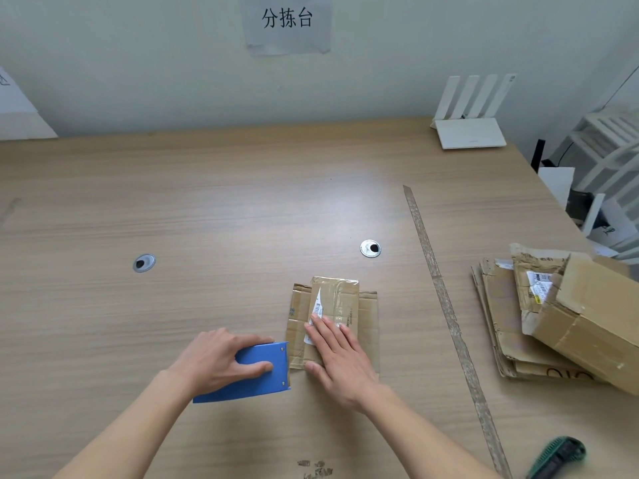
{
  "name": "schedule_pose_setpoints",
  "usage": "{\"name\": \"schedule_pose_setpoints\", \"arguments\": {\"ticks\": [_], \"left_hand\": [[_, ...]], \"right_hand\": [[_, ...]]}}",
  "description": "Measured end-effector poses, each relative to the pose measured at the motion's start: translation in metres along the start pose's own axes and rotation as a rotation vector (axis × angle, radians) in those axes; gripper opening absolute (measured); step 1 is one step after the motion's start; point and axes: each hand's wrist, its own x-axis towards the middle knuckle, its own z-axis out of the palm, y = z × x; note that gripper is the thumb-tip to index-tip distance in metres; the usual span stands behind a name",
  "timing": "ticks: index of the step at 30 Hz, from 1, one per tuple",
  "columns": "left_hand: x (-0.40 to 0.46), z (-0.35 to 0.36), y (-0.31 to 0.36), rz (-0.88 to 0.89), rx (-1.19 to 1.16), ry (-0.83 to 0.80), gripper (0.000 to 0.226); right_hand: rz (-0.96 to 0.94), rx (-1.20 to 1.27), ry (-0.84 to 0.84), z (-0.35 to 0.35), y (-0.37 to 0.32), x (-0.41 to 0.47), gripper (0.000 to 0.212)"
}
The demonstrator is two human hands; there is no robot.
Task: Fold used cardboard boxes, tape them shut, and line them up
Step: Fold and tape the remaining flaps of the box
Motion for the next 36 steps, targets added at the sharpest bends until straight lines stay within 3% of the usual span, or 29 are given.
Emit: {"name": "schedule_pose_setpoints", "arguments": {"ticks": [13, 16, 19, 21, 23, 25, 31, 36], "left_hand": [[0.024, 0.032, 0.029, -0.010, 0.315, 0.089, 0.077], [0.032, 0.034, 0.034, 0.046, 0.386, 0.208, 0.065], [0.030, 0.040, 0.023, 0.017, 0.457, 0.160, 0.050], [0.028, 0.043, 0.017, 0.016, 0.411, 0.268, 0.050], [0.025, 0.041, 0.018, -0.031, 0.297, 0.171, 0.051], [0.024, 0.047, 0.013, 0.001, 0.213, 0.211, 0.049], [0.014, 0.060, 0.006, 0.038, 0.234, 0.318, 0.049], [0.001, 0.073, -0.004, 0.001, 0.237, 0.412, 0.060]], "right_hand": [[0.016, -0.006, 0.002, 0.002, -0.001, -0.001, 0.069], [0.030, -0.016, -0.009, 0.001, -0.004, -0.002, 0.069], [0.038, -0.017, -0.008, 0.000, -0.005, -0.003, 0.068], [0.026, 0.024, 0.003, -0.003, -0.006, -0.003, 0.069], [0.047, 0.057, 0.005, -0.004, -0.010, -0.001, 0.071], [0.114, 0.067, 0.054, -0.004, -0.018, 0.001, 0.071], [0.296, -0.001, 0.201, 0.001, -0.045, 0.018, 0.061], [0.281, -0.060, 0.156, 0.004, -0.043, 0.015, 0.084]]}}
